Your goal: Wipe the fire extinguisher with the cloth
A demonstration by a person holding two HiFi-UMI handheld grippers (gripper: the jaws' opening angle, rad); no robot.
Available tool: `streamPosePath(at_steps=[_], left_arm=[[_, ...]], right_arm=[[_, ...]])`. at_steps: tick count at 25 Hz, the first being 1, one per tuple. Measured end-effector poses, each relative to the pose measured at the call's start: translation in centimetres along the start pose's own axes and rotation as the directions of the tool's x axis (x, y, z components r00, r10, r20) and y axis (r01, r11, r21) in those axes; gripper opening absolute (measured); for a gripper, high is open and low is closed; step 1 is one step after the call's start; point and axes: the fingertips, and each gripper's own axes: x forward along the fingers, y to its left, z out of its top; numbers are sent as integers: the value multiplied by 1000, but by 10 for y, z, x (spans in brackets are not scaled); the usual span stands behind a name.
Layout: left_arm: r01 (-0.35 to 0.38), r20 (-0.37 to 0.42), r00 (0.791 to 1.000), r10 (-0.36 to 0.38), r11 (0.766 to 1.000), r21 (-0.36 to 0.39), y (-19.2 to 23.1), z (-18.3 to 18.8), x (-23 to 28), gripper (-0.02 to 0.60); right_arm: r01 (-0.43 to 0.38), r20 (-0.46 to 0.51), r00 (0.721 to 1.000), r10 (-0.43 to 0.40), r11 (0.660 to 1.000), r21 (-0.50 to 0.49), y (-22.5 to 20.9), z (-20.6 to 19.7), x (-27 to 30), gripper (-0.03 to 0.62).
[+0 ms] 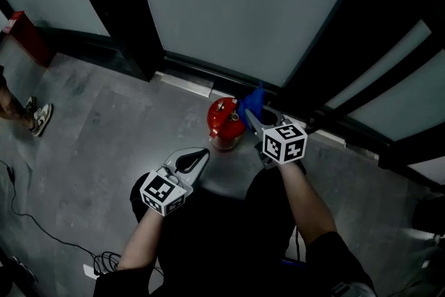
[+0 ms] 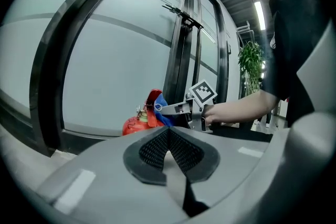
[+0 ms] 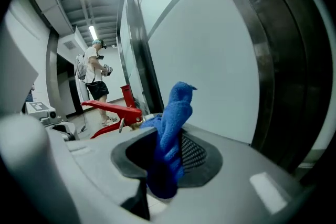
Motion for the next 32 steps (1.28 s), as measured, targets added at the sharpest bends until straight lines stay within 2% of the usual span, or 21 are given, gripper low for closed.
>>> streamPosePath(at_steps=[4, 9, 16, 19, 29, 32], left_arm=[[18, 5, 1000, -18, 1000, -3, -5, -1, 4, 8], [36, 9, 999, -36, 999, -13, -6, 0, 2, 8], [36, 23, 999, -36, 999, -38, 0, 1, -2, 8], [37, 32, 999, -35, 998, -47, 1, 0, -4, 8], [51, 43, 998, -48, 997, -60, 1, -1, -6, 8], [54, 41, 998, -52, 997, -55, 0, -2, -6, 8]], right_arm=[[-27, 0, 1000, 27, 1000, -15, 12, -4, -10, 104], [-24, -24, 999, 25, 1000, 19, 27, -10, -18, 104], [-19, -31, 999, 26, 979, 203, 40, -16, -26, 105], [-36, -23, 999, 42, 969, 244, 53, -19, -27, 105], [-73, -33, 996, 84, 965, 253, 83, -28, -21, 104], [-116, -64, 989, 135, 962, 249, 95, -35, -19, 104]])
